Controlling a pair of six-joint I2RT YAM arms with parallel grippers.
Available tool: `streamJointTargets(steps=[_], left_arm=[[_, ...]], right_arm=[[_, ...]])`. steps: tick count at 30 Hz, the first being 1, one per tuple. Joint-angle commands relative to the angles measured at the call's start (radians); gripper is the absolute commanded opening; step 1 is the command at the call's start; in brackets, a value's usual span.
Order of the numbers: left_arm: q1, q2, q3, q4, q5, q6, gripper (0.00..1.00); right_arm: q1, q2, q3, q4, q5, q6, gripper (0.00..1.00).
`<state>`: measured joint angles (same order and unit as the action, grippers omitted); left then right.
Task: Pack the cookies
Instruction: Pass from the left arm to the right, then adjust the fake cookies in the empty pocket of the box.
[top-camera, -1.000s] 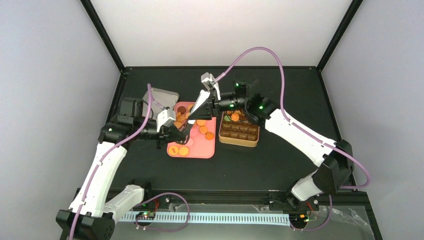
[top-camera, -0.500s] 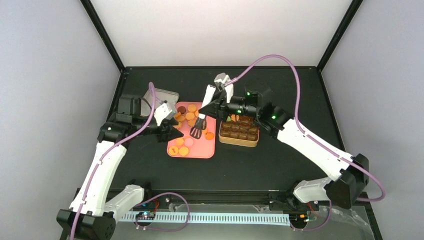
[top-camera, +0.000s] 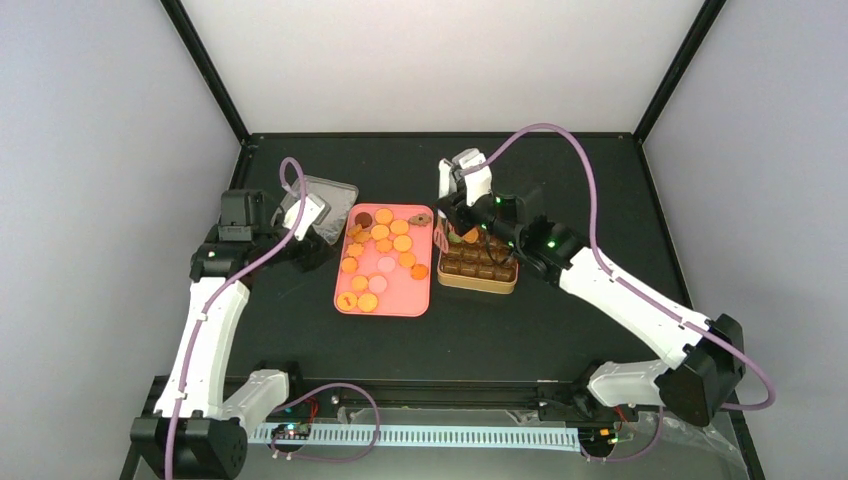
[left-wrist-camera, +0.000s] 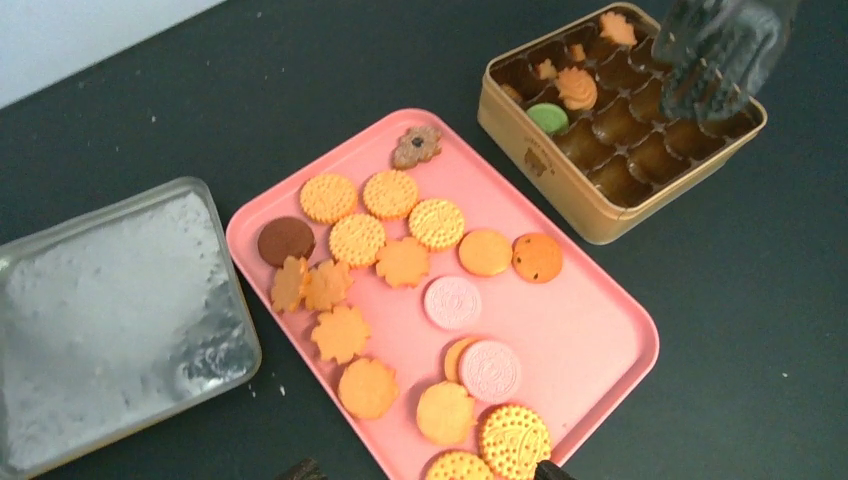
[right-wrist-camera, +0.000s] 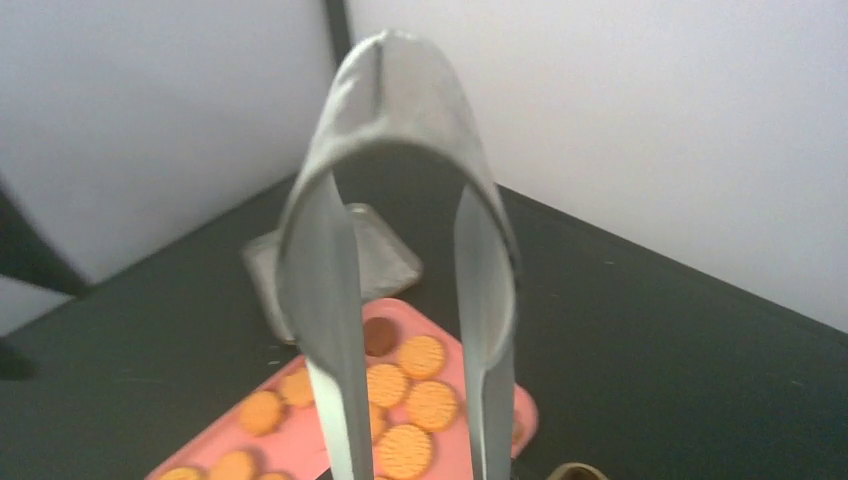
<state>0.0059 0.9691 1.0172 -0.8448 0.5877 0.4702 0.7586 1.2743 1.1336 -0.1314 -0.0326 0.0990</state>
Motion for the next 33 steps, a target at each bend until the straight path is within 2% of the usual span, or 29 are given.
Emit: streamJointTargets(steps=[1,12,24,33], left_arm=[[0.032,-0.021,-0.027,0.01,-0.025,0.021,0.56],[0.113,-0.03,-0.068,-0.009,-0.017,0.068,0.55],[0.175,-0.026,-0.085,-0.008,0.014,0.088,0.55],[0.178,-0.037,-0.101,0.001,0.016,0.088,0.55]], right_arm=[[-0.012,0.034,-0.011,0.086,0.239,-0.084,0.37],[-0.044,0.186,-0.008,0.291,0.461,-0.151,0.37],[-0.077,0.287,-0.027,0.36,0.459,-0.141,0.35],[-0.076,0.231,-0.116,0.326,0.418,-0.108,0.35]])
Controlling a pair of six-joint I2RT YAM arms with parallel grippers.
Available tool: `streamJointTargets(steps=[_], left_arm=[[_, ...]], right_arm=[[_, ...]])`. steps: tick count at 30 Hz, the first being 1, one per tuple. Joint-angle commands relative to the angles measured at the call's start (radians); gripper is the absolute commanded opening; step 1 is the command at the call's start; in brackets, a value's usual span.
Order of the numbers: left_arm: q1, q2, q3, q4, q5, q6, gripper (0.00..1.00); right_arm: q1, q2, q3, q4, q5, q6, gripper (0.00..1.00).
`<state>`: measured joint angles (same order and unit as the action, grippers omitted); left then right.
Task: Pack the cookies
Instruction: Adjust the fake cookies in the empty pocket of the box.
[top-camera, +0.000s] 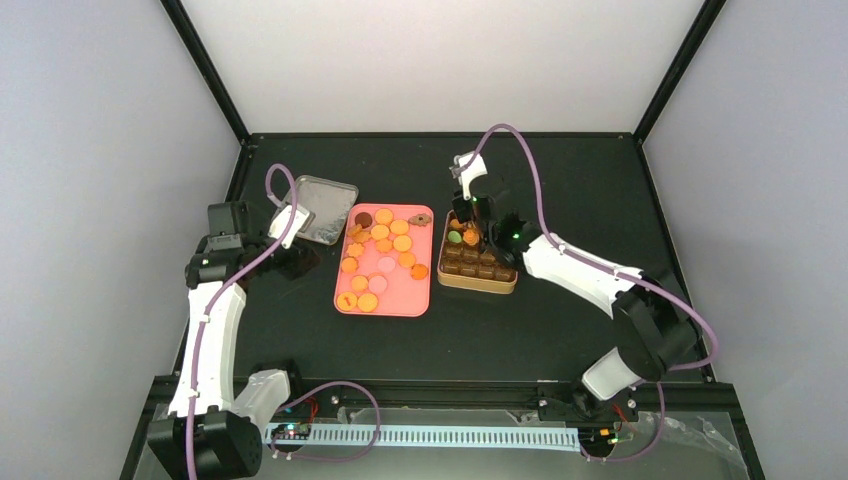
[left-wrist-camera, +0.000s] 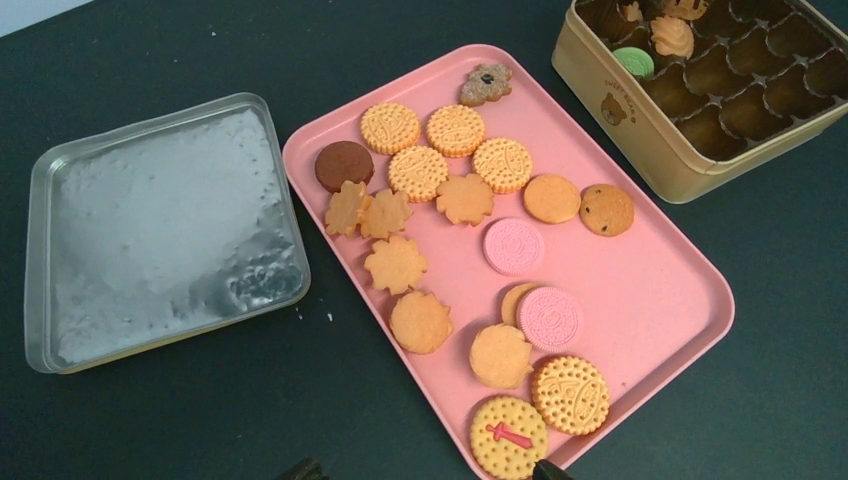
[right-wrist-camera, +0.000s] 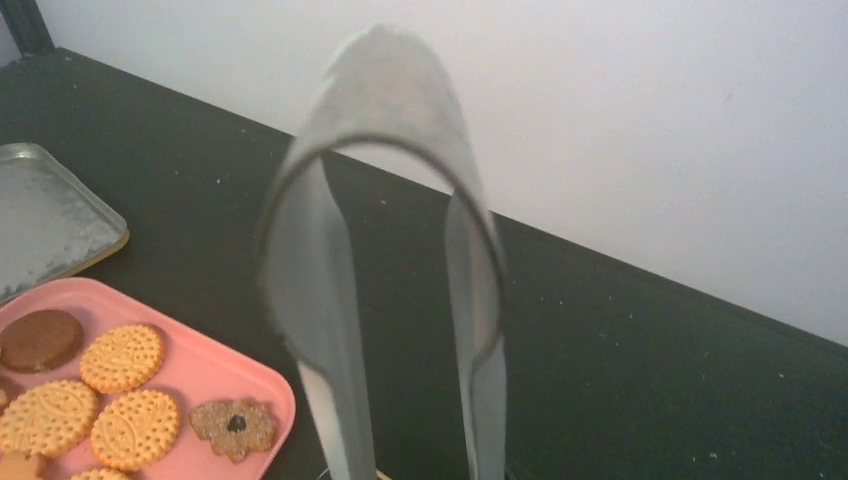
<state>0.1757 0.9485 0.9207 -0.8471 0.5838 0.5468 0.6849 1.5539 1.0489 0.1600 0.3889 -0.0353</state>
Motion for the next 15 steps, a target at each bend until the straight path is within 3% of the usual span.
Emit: streamJointTargets(steps=[1,15], left_arm=[[0.007,-0.018,-0.006,0.003,0.02,0.012,0.55],[0.007,-0.034,-0.003,-0.004,0.043,0.012,0.55]], right_arm=[[-0.002,-0.054,-0.041,0.03,-0.004,0.031,0.35],[-0.003,-0.196,-0.107,0.019,-0.017,0.066,0.33]])
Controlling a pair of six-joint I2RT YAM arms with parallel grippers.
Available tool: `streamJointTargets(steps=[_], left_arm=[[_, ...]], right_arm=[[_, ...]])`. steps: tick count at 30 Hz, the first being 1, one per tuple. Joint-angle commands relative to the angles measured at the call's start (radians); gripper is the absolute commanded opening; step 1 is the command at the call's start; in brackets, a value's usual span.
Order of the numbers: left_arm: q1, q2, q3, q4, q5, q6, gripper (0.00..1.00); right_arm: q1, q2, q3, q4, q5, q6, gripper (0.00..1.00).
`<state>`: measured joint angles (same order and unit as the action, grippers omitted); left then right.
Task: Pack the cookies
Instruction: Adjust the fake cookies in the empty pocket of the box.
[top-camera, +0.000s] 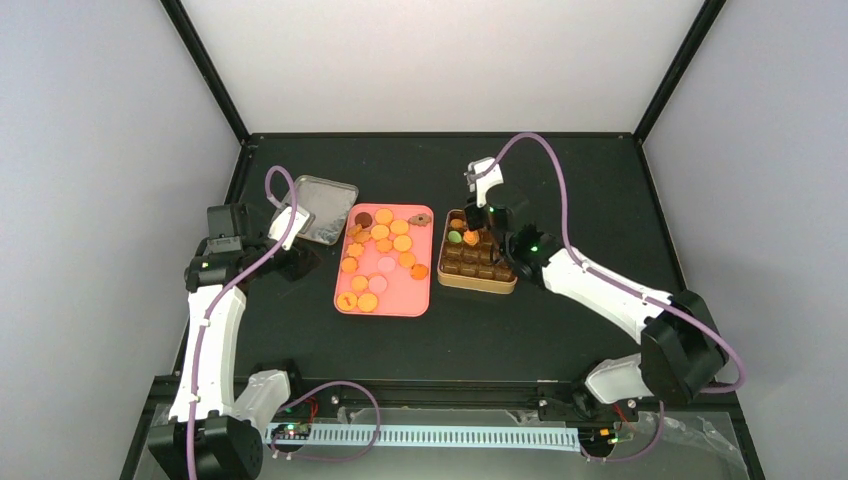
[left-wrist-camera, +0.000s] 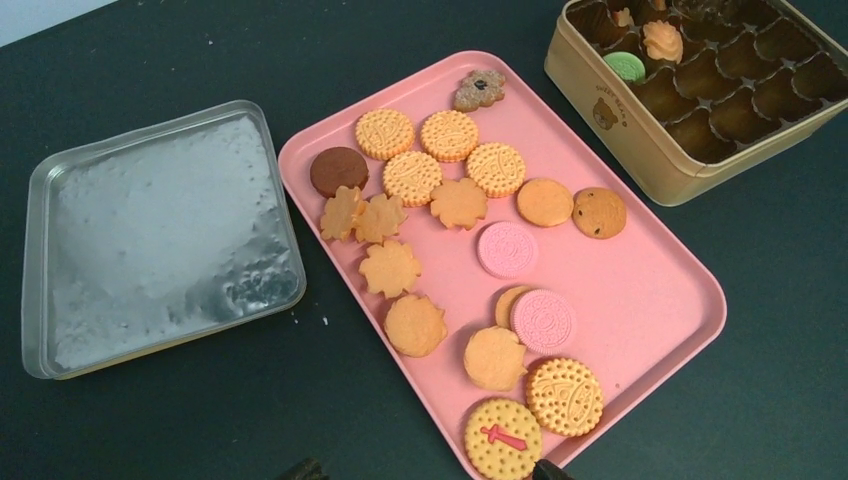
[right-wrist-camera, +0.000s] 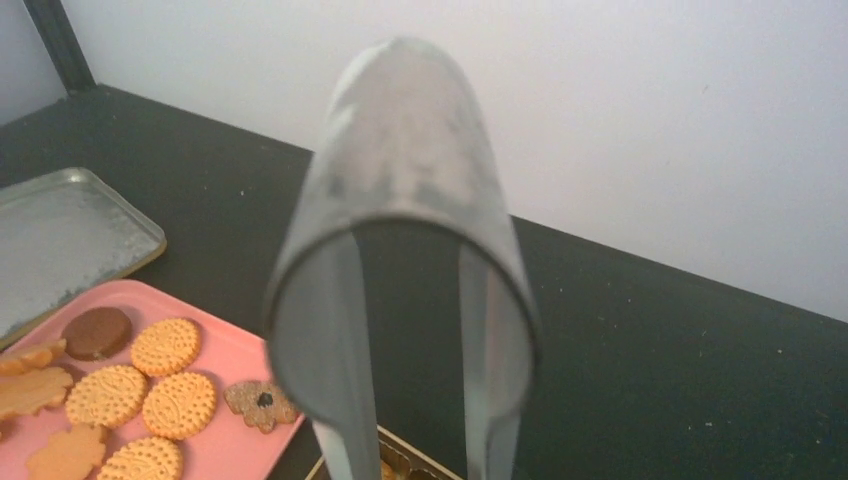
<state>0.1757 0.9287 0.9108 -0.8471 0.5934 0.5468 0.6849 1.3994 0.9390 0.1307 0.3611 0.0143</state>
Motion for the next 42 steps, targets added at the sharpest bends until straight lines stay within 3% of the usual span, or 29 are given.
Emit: streamJointTargets(steps=[1,10,17,36,42], left_arm=[[0.007,-0.014,0.007,-0.005,0.038,0.012,0.55],[0.007,-0.014,0.016,-0.007,0.042,0.008,0.55],[0.007,-0.013,0.013,-0.002,0.04,0.008,0.55],[0.007,-0.026,0.019,0.0,0.055,-0.003,0.55],[0.007,-0.023,0.016,0.005,0.058,-0.005,0.55]], right_arm=[[-0.003,-0.037,0.014,0.052,0.019,0.01,0.33],[-0.004,0.107,0.175,0.047,0.04,-0.026,0.32],[-0.004,0.167,0.167,0.05,0.028,-0.026,0.31],[-0.003,-0.051,-0.009,0.007,-0.061,0.049,0.25],[-0.005,-0.03,0.013,0.026,-0.011,0.031,0.25]])
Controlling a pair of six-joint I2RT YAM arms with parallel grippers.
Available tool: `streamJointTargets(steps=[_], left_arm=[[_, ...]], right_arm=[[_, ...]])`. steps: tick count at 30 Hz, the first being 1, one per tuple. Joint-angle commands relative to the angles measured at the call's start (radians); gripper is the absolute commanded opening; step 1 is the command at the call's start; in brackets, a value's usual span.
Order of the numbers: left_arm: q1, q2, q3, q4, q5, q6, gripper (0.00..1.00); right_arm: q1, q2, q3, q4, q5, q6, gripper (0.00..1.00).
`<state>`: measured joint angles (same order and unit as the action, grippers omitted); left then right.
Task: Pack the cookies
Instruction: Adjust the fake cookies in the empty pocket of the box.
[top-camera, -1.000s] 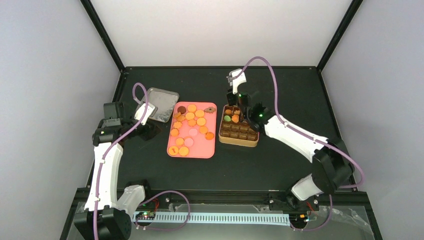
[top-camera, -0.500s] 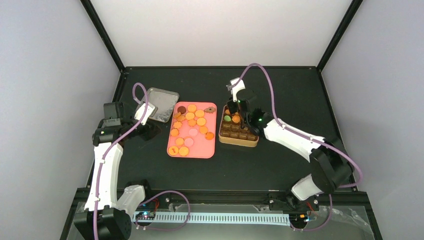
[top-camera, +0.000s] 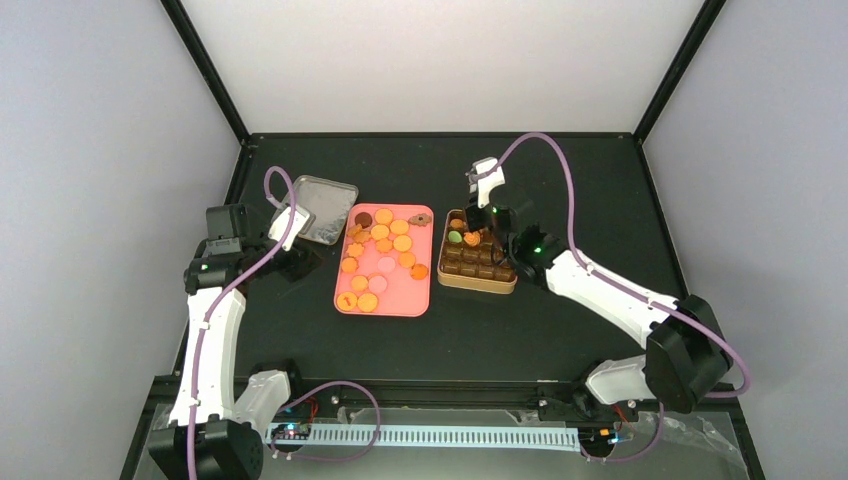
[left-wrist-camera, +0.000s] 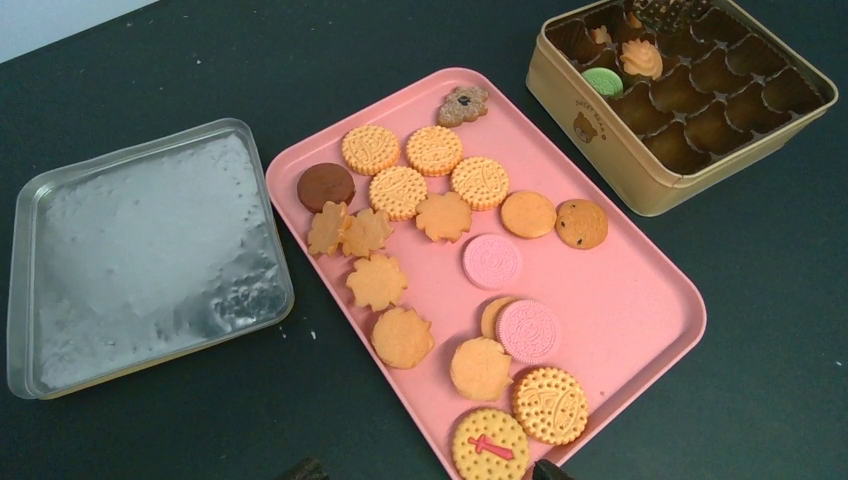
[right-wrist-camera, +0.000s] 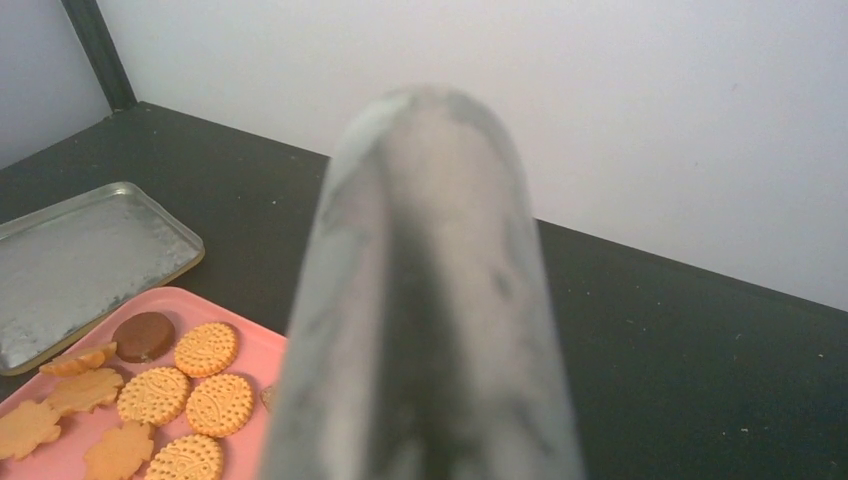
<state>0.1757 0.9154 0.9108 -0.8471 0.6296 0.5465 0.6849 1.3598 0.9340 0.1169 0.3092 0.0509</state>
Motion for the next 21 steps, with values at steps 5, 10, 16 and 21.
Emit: streamJointTargets(steps=[5,10,16,21], left_arm=[[0.007,-0.012,0.015,0.006,0.021,-0.001,0.55],[0.007,-0.012,0.01,0.008,0.02,0.0,0.55],[0.008,-0.009,0.008,0.014,0.019,0.001,0.55],[0.007,-0.007,0.008,0.015,0.022,0.0,0.55]], right_arm=[[-0.005,0.093,0.091,0.061,0.078,-0.04,0.25],[-0.005,0.157,0.138,0.017,0.048,-0.034,0.23],[-0.004,0.099,0.043,0.019,-0.008,0.005,0.21],[-0.004,0.034,-0.033,0.017,-0.021,0.041,0.19]])
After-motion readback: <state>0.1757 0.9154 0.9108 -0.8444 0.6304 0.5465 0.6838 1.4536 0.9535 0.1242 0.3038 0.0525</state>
